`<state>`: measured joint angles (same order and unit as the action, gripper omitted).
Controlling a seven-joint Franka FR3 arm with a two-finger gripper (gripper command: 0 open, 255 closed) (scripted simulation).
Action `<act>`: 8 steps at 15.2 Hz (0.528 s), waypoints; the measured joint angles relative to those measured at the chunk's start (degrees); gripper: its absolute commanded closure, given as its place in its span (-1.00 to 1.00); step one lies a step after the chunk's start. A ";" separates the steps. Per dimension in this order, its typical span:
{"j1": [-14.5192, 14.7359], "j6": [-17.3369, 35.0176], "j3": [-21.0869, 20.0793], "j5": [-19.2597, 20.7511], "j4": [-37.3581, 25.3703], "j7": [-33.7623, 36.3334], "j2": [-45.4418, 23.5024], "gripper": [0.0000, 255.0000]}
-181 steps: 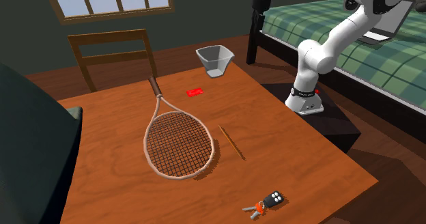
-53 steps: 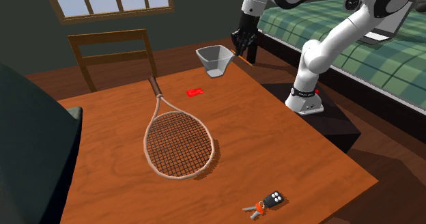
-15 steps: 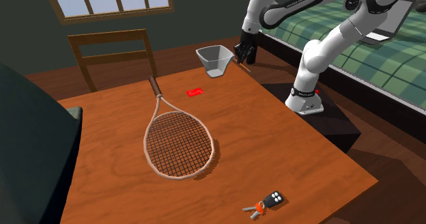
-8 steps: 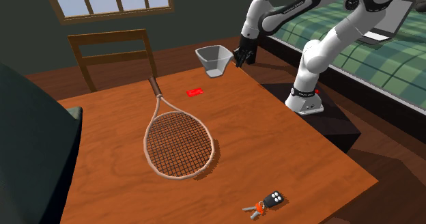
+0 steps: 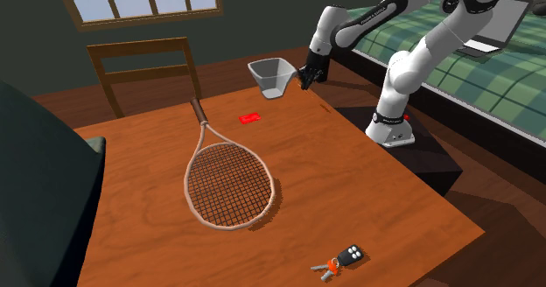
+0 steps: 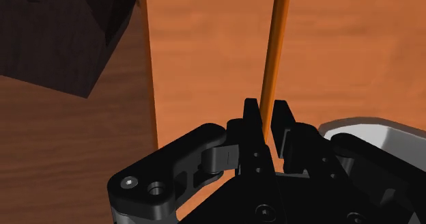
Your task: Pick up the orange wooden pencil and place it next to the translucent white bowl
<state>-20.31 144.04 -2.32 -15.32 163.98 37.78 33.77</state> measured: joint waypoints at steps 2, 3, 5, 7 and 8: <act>0.19 -0.47 -0.60 -0.06 0.17 0.80 -2.21 1.00; 0.18 -0.39 -0.59 -0.07 0.18 0.78 -2.77 1.00; 0.10 -0.55 -0.52 -0.01 0.23 0.72 -2.94 -1.00; 0.09 -0.60 -0.51 0.01 0.24 0.72 -2.96 -1.00; 0.09 -0.61 -0.51 0.01 0.25 0.72 -2.96 -1.00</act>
<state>-20.22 143.43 -2.83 -15.31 164.23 38.50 30.81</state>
